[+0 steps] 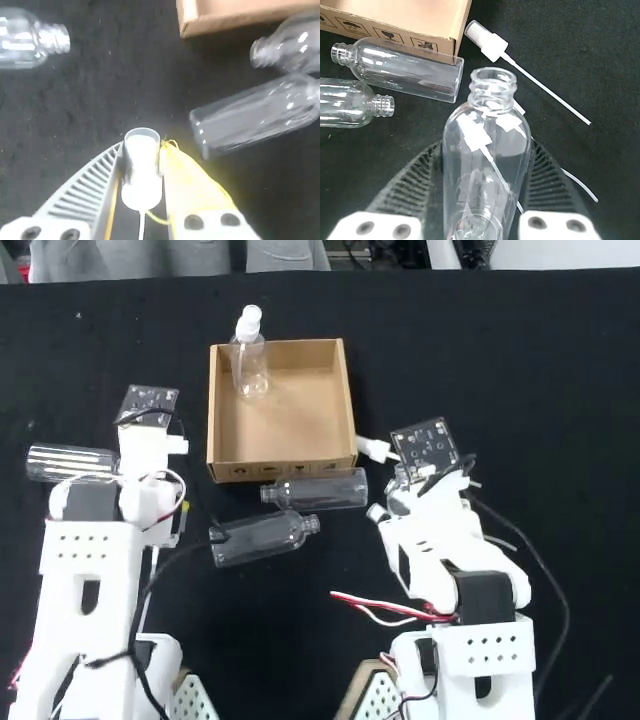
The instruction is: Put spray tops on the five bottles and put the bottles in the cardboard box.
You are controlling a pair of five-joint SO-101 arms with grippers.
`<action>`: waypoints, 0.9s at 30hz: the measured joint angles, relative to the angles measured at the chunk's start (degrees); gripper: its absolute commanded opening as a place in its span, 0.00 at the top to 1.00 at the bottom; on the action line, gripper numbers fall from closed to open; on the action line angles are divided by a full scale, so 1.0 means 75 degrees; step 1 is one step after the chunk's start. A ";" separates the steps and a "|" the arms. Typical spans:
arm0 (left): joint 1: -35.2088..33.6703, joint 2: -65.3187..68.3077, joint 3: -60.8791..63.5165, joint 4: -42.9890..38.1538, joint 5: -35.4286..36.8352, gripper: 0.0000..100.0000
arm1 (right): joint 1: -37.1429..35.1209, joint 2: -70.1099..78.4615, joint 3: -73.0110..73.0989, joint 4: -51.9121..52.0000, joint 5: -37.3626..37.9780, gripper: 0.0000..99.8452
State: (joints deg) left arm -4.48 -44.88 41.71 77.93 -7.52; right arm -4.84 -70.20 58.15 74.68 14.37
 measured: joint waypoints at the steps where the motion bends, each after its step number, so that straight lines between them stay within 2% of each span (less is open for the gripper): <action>1: 0.0082 -0.0152 0.0000 0.0000 0.0094 0.97 | -0.0082 0.0000 0.0000 0.0000 0.0000 0.88; 7: 0.0246 -0.0996 -0.0270 -0.0223 0.0270 0.97 | -0.0340 0.0000 0.0000 0.0000 0.0000 0.88; 16: 0.0293 -0.2133 -0.0316 -0.1231 0.0258 0.97 | -0.0680 -0.0656 -0.0012 -0.0199 0.0000 0.88; 21: 0.0293 -0.2649 -0.0316 -0.1770 0.0891 0.97 | -0.0680 -0.1266 -0.0012 -0.0856 0.0000 0.88; 27: 0.0633 -0.3130 -0.0316 -0.2075 0.1371 0.97 | -0.1348 -0.1442 -0.0012 -0.1442 0.0000 0.88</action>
State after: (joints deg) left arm 0.26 -68.35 39.34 62.37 2.77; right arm -14.95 -81.01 58.07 63.87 14.37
